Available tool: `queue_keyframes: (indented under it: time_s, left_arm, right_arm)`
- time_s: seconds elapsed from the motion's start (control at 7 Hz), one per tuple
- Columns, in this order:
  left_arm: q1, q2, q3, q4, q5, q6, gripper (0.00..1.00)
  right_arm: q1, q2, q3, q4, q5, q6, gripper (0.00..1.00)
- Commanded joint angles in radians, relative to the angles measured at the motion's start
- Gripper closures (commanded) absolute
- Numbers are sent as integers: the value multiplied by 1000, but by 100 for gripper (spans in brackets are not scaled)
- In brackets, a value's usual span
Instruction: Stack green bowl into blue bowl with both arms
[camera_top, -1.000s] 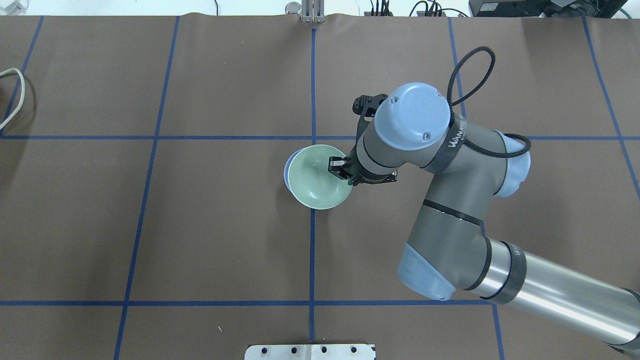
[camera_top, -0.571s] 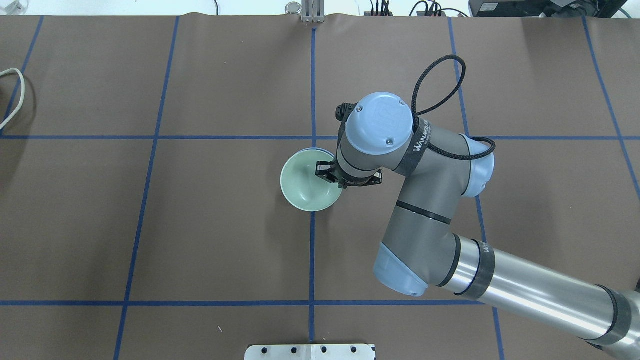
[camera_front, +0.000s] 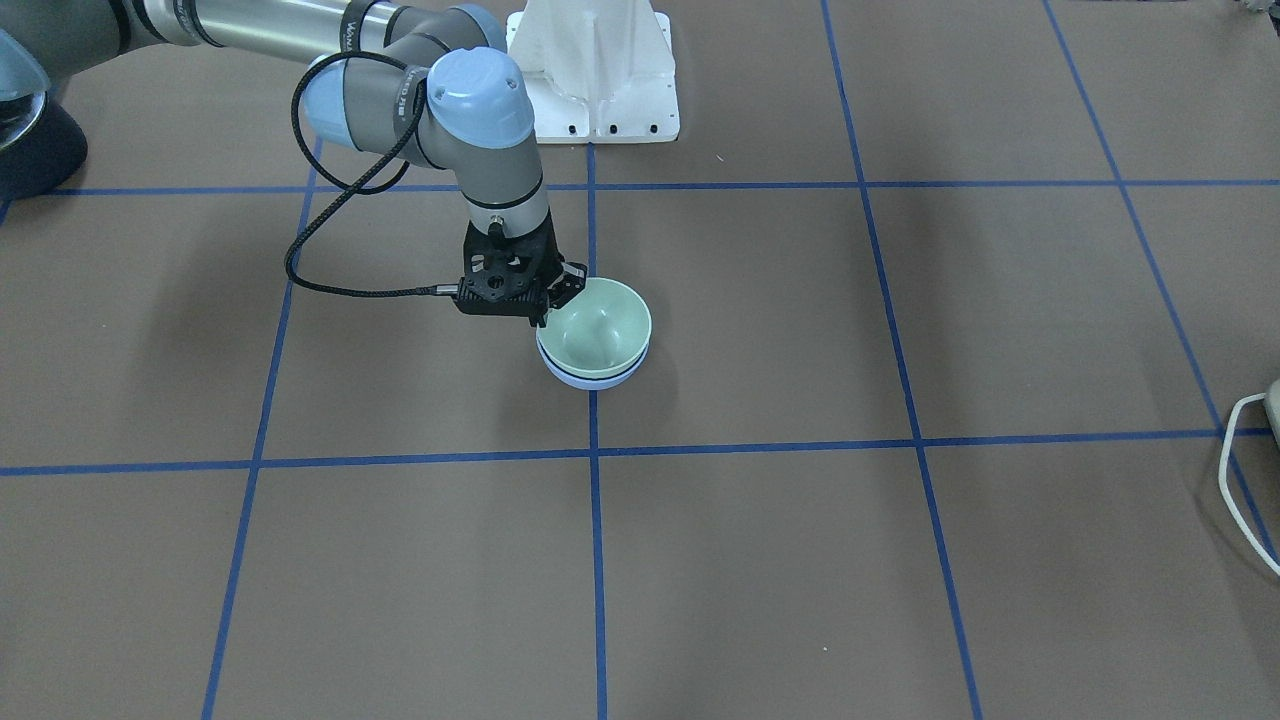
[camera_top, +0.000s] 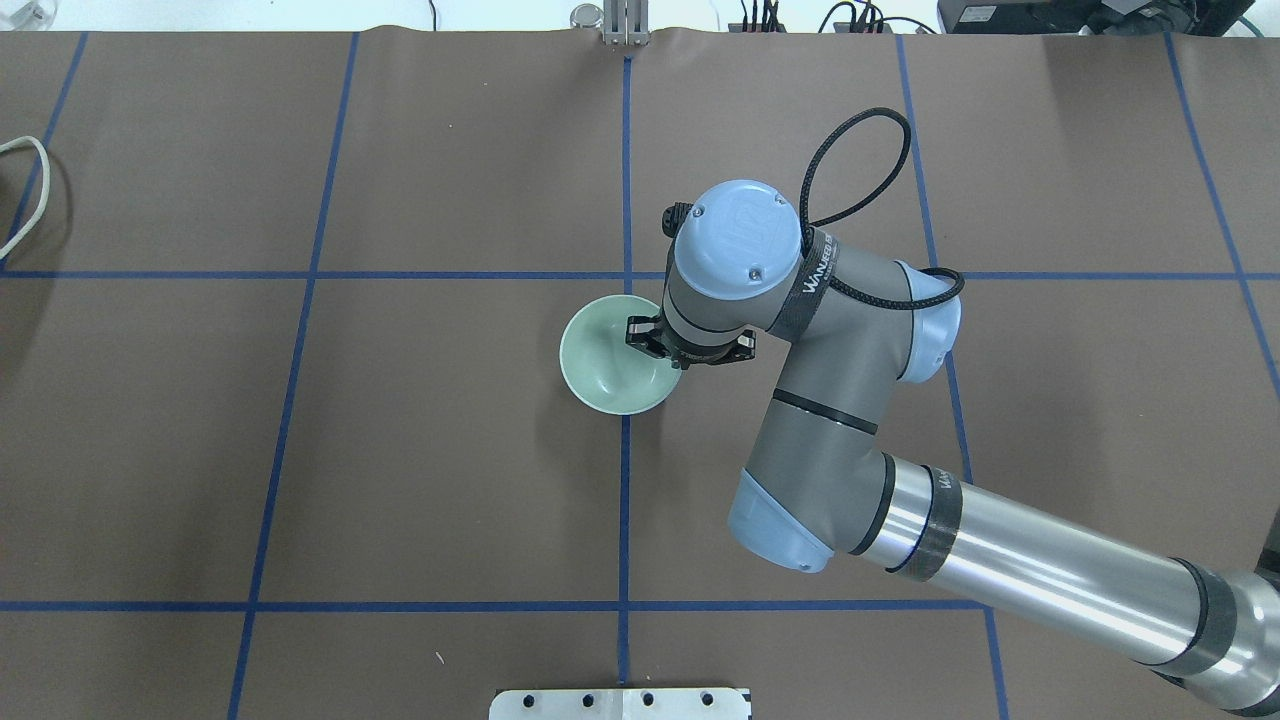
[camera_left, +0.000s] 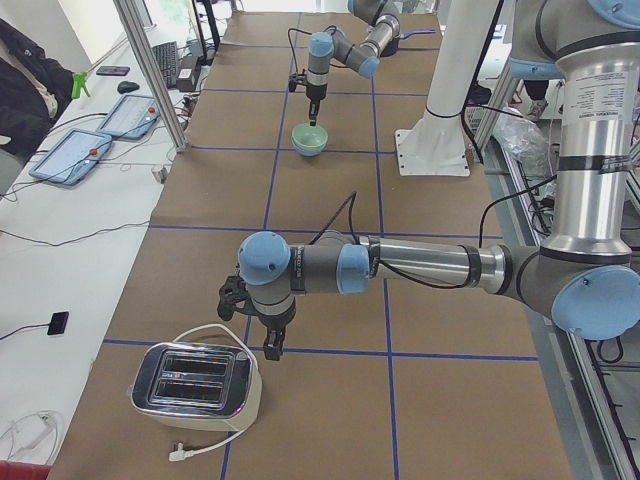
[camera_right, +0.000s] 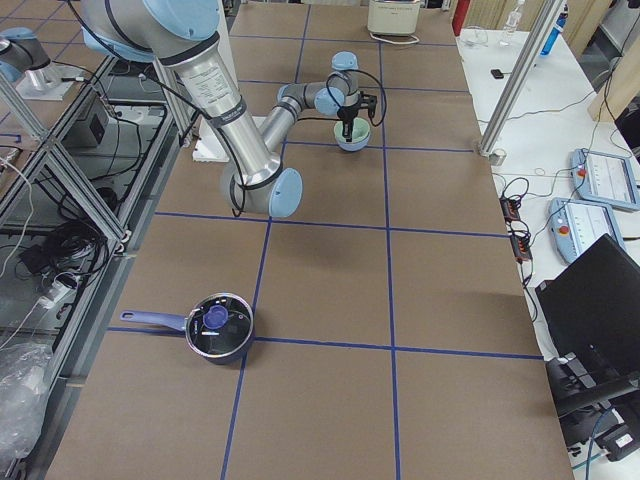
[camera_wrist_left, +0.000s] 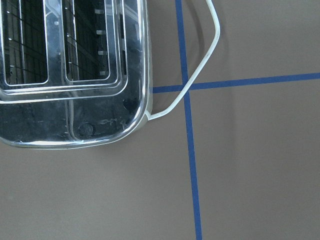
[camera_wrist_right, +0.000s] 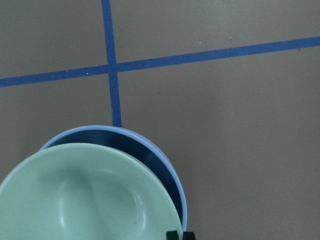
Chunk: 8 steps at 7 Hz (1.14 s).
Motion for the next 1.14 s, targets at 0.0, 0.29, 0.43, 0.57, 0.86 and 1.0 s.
queue_keyframes:
  time_s: [0.0, 0.29, 0.43, 0.57, 0.86, 1.0]
  left_arm:
    - [0, 0, -1, 0, 0, 0, 2]
    - [0, 0, -1, 0, 0, 0, 2]
    - [0, 0, 0, 0, 0, 0, 2]
    - [0, 0, 0, 0, 0, 0, 2]
    - [0, 0, 0, 0, 0, 0, 2]
    - [0, 0, 0, 0, 0, 0, 3]
  right_arm:
    - [10, 1, -17, 22, 1, 1, 100]
    - [10, -3, -17, 22, 1, 1, 100]
    - [8, -3, -17, 22, 3, -1, 100]
    - [7, -3, -15, 25, 6, -1, 100]
    - [7, -3, -14, 27, 7, 2, 98]
    - [7, -3, -14, 28, 6, 10, 35]
